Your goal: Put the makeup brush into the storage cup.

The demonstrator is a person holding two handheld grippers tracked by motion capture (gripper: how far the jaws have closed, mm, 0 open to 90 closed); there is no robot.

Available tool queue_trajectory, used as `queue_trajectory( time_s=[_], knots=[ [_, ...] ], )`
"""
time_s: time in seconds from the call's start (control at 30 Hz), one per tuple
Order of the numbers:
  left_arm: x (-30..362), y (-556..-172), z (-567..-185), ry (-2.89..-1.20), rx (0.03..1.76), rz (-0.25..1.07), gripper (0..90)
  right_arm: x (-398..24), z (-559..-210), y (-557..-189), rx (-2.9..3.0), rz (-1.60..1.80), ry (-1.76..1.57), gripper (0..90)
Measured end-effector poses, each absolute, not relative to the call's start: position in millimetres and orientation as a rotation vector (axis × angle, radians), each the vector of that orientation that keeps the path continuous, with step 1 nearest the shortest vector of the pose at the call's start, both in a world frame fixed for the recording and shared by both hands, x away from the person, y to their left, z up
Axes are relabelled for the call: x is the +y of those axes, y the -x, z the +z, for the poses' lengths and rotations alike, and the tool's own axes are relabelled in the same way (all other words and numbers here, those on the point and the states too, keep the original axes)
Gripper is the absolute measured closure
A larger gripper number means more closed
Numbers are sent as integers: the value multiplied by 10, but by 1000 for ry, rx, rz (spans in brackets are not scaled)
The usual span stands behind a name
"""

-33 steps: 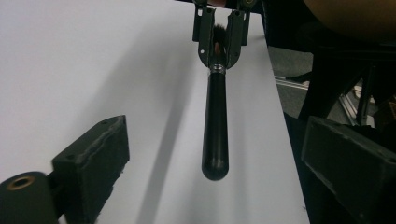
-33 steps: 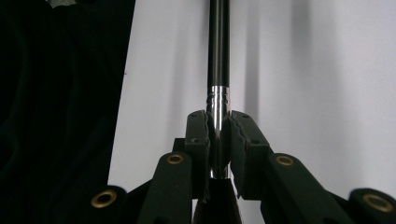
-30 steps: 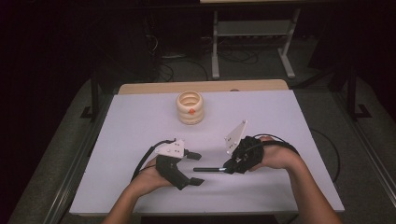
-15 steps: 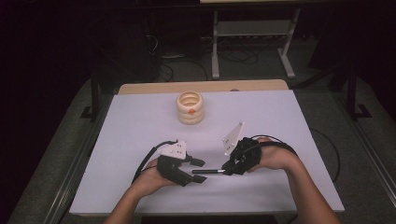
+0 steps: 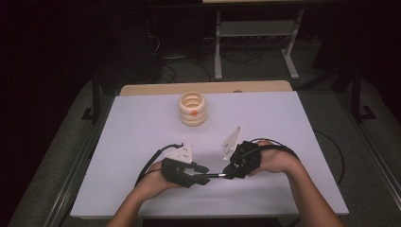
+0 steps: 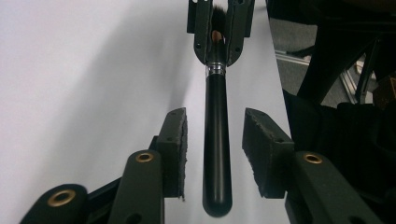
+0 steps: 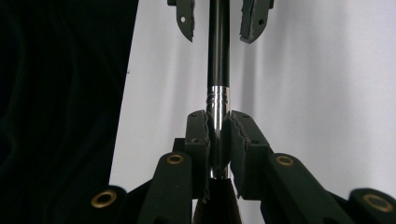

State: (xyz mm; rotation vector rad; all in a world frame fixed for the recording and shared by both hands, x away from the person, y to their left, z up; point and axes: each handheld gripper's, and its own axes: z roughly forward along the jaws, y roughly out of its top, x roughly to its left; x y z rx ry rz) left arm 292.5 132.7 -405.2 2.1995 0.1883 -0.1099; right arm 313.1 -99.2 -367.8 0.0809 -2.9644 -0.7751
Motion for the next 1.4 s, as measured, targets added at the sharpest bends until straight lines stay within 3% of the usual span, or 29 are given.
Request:
queue_trajectory(
  time_s=[0.63,1.27,1.33,1.4],
  knots=[
    [1263,-2914,-4090,-2253,186,-147,778,-903,-3710,-3102,-2964,-752,-114,770],
    [1232,-2865,-4057,-2260,171,-122,793,-912,-3710,-3094,-2945,-748,-118,762],
    [1229,-2860,-4057,-2255,170,-124,793,-914,-3719,-3100,-2934,-749,-117,751],
    [1230,-2858,-4044,-2244,169,-116,793,-923,-3718,-3100,-2937,-765,-109,675]
  ],
)
